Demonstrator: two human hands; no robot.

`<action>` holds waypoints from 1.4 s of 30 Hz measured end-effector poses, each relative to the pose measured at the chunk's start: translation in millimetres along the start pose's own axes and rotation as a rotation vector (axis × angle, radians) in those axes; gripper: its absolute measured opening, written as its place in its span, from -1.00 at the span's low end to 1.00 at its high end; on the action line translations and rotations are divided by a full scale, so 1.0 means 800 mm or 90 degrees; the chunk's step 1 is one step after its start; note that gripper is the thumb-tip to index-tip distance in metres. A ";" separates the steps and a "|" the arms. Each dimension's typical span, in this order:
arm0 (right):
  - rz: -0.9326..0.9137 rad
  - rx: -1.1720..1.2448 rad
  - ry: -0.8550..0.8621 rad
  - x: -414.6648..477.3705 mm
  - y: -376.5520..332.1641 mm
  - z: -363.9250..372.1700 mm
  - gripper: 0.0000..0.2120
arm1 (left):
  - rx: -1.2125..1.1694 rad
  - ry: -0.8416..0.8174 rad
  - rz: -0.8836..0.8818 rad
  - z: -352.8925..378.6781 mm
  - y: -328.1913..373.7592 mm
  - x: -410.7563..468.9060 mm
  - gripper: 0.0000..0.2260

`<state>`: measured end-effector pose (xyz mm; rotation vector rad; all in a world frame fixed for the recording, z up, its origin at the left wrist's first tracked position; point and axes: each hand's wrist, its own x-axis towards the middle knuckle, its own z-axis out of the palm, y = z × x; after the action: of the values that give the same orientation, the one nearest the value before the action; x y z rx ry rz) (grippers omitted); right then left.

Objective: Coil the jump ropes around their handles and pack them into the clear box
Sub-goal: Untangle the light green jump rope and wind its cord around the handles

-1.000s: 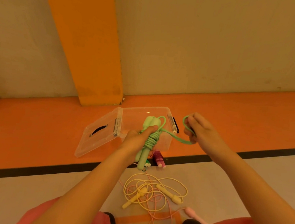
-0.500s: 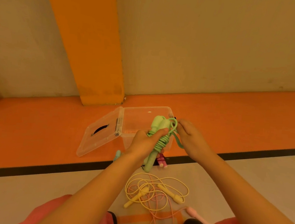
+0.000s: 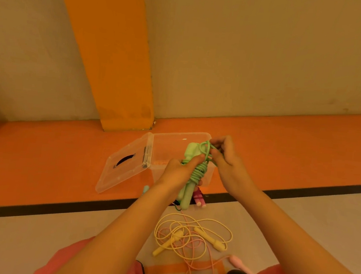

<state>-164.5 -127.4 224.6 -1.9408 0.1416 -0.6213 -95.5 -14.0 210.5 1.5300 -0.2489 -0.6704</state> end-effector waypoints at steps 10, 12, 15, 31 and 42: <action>-0.039 -0.115 0.037 0.006 0.003 0.001 -0.80 | 0.126 -0.019 0.116 -0.013 0.007 0.004 -0.83; -0.032 -0.104 0.037 0.007 0.002 -0.001 -0.85 | 0.083 -0.058 0.088 -0.012 0.010 0.001 -0.82; -0.027 -0.114 0.019 0.009 -0.001 -0.008 -0.88 | 0.084 -0.094 0.069 -0.015 0.010 0.003 -0.79; -0.050 0.224 0.110 0.010 -0.053 -0.019 -0.82 | 0.168 -0.180 0.004 -0.030 0.005 0.015 -0.79; -0.058 0.199 0.098 0.005 -0.058 -0.028 -0.90 | 0.174 -0.042 -0.027 -0.043 -0.014 0.025 -0.76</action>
<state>-180.2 -126.3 274.0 -1.6040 0.0489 -0.8039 -63.5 4.8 192.7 1.7793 -0.3715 -0.7440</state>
